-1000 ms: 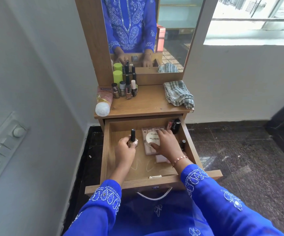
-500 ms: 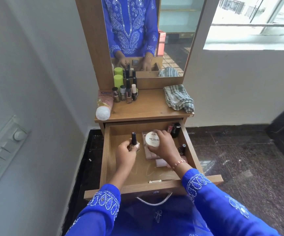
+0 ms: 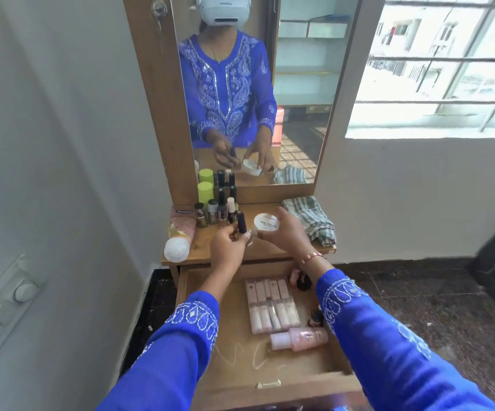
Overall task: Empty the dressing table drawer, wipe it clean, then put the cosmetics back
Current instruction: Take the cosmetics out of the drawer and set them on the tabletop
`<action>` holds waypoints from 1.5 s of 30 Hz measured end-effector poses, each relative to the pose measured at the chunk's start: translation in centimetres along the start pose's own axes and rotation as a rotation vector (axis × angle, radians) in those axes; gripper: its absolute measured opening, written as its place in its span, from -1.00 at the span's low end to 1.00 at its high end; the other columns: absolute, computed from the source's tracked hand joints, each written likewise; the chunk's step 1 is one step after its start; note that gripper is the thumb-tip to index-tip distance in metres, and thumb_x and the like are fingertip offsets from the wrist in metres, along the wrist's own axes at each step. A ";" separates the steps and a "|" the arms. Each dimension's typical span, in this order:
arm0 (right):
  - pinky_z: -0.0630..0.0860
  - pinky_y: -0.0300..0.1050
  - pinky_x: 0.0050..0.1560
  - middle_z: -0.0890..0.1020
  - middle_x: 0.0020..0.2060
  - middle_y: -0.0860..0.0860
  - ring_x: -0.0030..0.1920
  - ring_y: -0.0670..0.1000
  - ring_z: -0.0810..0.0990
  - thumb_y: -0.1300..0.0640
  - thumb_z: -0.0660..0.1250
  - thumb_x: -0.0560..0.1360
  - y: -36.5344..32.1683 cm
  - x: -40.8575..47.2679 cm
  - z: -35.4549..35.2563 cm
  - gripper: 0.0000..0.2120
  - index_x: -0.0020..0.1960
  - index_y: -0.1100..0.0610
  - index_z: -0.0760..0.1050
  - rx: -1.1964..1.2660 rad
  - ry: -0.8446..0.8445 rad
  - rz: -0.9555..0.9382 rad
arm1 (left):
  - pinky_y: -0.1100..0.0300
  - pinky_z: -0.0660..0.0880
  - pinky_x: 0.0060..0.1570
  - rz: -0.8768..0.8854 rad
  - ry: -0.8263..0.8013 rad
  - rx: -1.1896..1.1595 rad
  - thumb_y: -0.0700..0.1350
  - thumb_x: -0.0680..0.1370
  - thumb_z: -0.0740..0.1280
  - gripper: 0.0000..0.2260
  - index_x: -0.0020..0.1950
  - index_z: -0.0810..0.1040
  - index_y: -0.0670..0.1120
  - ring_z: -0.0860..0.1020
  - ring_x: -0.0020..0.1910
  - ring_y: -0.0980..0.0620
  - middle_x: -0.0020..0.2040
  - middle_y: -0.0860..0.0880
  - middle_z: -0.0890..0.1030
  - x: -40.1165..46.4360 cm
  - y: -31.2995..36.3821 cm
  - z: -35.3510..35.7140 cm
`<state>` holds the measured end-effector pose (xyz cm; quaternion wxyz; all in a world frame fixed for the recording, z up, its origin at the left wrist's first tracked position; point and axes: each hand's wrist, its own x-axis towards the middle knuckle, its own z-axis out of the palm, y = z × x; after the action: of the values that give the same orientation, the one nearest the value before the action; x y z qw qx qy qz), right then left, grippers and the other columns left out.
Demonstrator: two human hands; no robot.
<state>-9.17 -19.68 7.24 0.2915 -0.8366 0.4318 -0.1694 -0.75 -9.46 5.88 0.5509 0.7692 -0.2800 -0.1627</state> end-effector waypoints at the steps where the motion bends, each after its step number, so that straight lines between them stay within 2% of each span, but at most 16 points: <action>1: 0.39 -0.13 -0.01 0.53 0.15 0.11 0.13 0.09 0.49 -0.01 0.46 0.36 0.0 0.7 0.1 -0.44 0.24 0.21 0.37 -0.030 -0.004 0.003 | 0.37 0.35 -0.22 -0.009 0.002 0.003 -0.15 0.48 0.38 -0.81 0.07 0.61 -0.15 0.52 -0.13 0.10 -0.03 -0.05 0.64 0.5 0.0 0.3; 3: 0.38 -0.14 -0.05 0.55 0.11 0.12 0.10 0.11 0.51 -0.03 0.45 0.35 0.1 2.0 0.5 -0.47 0.19 0.19 0.37 -0.103 -0.021 -0.003 | 0.38 0.32 -0.26 -0.025 0.009 0.044 -0.15 0.49 0.37 -0.81 0.08 0.61 -0.15 0.54 -0.13 0.06 -0.04 -0.05 0.64 1.3 -0.2 0.7; 5: 0.42 -0.08 0.01 0.56 0.12 0.14 0.12 0.15 0.51 -0.03 0.44 0.35 0.0 3.1 0.8 -0.47 0.19 0.20 0.35 -0.162 -0.044 -0.017 | 0.29 0.33 -0.15 -0.037 0.017 0.073 -0.14 0.49 0.36 -0.80 0.10 0.60 -0.13 0.57 -0.03 -0.01 0.04 -0.06 0.64 2.1 -0.5 1.1; 7: 0.42 -0.04 0.07 0.53 0.15 0.17 0.16 0.18 0.48 0.00 0.43 0.37 -0.2 4.1 1.1 -0.46 0.21 0.23 0.32 -0.184 -0.071 -0.030 | 0.28 0.35 -0.14 -0.056 0.016 0.054 -0.14 0.50 0.35 -0.79 0.12 0.59 -0.12 0.55 -0.06 0.02 0.09 -0.08 0.63 2.5 -0.6 1.4; 10: 0.42 -0.03 0.07 0.49 0.17 0.20 0.15 0.19 0.48 0.06 0.43 0.39 -0.2 5.4 1.5 -0.48 0.21 0.24 0.31 -0.163 -0.080 -0.037 | 0.34 0.33 -0.17 -0.055 0.025 0.054 -0.14 0.51 0.35 -0.77 0.15 0.58 -0.14 0.50 -0.09 0.08 0.09 -0.08 0.63 2.9 -0.6 1.6; 14: 0.39 -0.03 0.14 0.40 0.21 0.19 0.14 0.21 0.48 0.18 0.41 0.42 -0.1 6.8 1.8 -0.56 0.22 0.25 0.34 -0.089 -0.039 -0.028 | 0.33 0.29 -0.11 -0.054 0.049 0.057 -0.15 0.50 0.35 -0.74 0.17 0.56 -0.17 0.50 0.03 0.06 0.13 -0.10 0.61 3.3 -1.1 1.9; 18: 0.38 -0.09 0.13 0.51 0.18 0.20 0.19 0.18 0.48 0.21 0.33 0.47 0.3 7.7 2.0 -0.68 0.21 0.24 0.46 -0.062 -0.043 -0.024 | 0.28 0.32 -0.05 -0.040 0.060 0.049 -0.13 0.49 0.37 -0.74 0.17 0.57 -0.16 0.51 0.06 0.03 0.12 -0.08 0.61 3.4 -1.5 2.2; 20: 0.42 -0.10 0.04 0.59 0.09 0.18 0.13 0.16 0.53 0.20 0.29 0.50 0.1 7.4 1.8 -0.76 0.15 0.24 0.51 0.016 0.006 -0.037 | 0.28 0.31 -0.05 -0.035 0.059 0.044 -0.13 0.49 0.37 -0.74 0.16 0.57 -0.15 0.48 0.01 0.08 0.09 -0.05 0.60 3.5 -1.5 2.2; 22: 0.39 -0.17 -0.21 0.62 -0.16 0.06 -0.08 0.08 0.56 0.14 0.29 0.51 -0.2 6.8 1.3 -0.89 -0.12 0.16 0.55 0.125 0.060 -0.060 | 0.25 0.35 -0.07 -0.027 0.044 0.029 -0.14 0.48 0.37 -0.75 0.15 0.58 -0.14 0.51 -0.01 0.07 0.06 -0.04 0.62 3.7 -1.7 2.3; 24: 0.30 -0.29 -0.37 0.51 -0.37 -0.11 -0.31 -0.07 0.46 0.06 0.32 0.50 -1.1 5.6 0.4 -0.76 -0.34 0.03 0.44 0.251 0.070 -0.096 | 0.23 0.41 -0.08 -0.017 0.026 0.005 -0.17 0.47 0.38 -0.77 0.13 0.60 -0.13 0.58 -0.01 -0.01 0.03 -0.08 0.65 4.0 -1.8 2.5; 27: 0.33 -0.44 -0.39 0.58 -0.29 -0.12 -0.38 -0.22 0.42 0.07 0.36 0.47 -2.2 4.4 -0.2 -0.90 -0.08 0.09 0.60 0.279 -0.060 -0.190 | 0.22 0.39 -0.16 0.030 -0.002 0.000 -0.25 0.45 0.36 -0.83 0.03 0.63 -0.15 0.60 -0.05 -0.11 -0.07 -0.16 0.66 4.4 -1.6 2.9; 28: 0.34 -0.46 -0.40 0.60 -0.24 -0.07 -0.38 -0.22 0.42 0.11 0.38 0.46 -2.4 4.4 -0.2 -0.85 0.01 0.11 0.60 0.233 -0.071 -0.215 | 0.22 0.36 -0.19 0.051 -0.011 0.014 -0.28 0.45 0.35 -0.85 -0.01 0.64 -0.16 0.58 -0.10 -0.12 -0.11 -0.19 0.65 4.5 -1.3 3.0; 31: 0.35 -0.49 -0.41 0.59 -0.24 0.01 -0.37 -0.15 0.45 0.21 0.39 0.45 -2.8 4.9 -0.8 -0.90 -0.04 0.16 0.59 0.189 0.010 -0.199 | 0.23 0.35 -0.19 0.110 -0.029 0.006 -0.27 0.47 0.33 -0.84 0.01 0.64 -0.15 0.59 -0.11 -0.09 -0.11 -0.16 0.67 4.4 -0.4 3.3; 34: 0.44 -0.36 -0.28 0.57 -0.28 0.03 -0.28 -0.05 0.52 0.26 0.39 0.44 -2.6 5.8 -2.3 -0.91 -0.06 0.25 0.58 0.212 0.077 -0.148 | 0.30 0.40 -0.07 0.101 -0.039 -0.023 -0.22 0.53 0.29 -0.74 0.21 0.55 -0.19 0.60 0.04 -0.02 0.07 -0.14 0.65 4.2 0.5 3.2; 37: 0.59 -0.04 -0.07 0.57 -0.26 0.08 -0.15 0.13 0.63 0.33 0.37 0.43 -1.8 7.3 -3.7 -0.92 -0.08 0.26 0.59 0.242 0.143 -0.115 | 0.38 0.38 0.03 0.054 -0.067 -0.042 -0.26 0.53 0.26 -0.68 0.28 0.48 -0.22 0.56 0.14 0.00 0.18 -0.13 0.59 4.5 0.7 3.2; 45: 0.30 -0.22 -0.21 0.64 -0.09 0.18 -0.22 0.02 0.46 0.40 0.19 0.42 -0.6 10.1 -3.2 -0.77 -0.04 0.26 0.59 -0.098 0.102 -0.105 | 0.35 0.35 0.12 -0.002 -0.094 -0.029 -0.27 0.55 0.21 -0.70 0.28 0.48 -0.19 0.53 0.22 0.01 0.24 -0.13 0.56 4.8 0.3 3.0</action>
<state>-4.73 -28.74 10.42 0.2188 -0.8616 0.4094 -0.2055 1.30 -14.70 5.47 0.5480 0.7529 -0.3025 -0.2034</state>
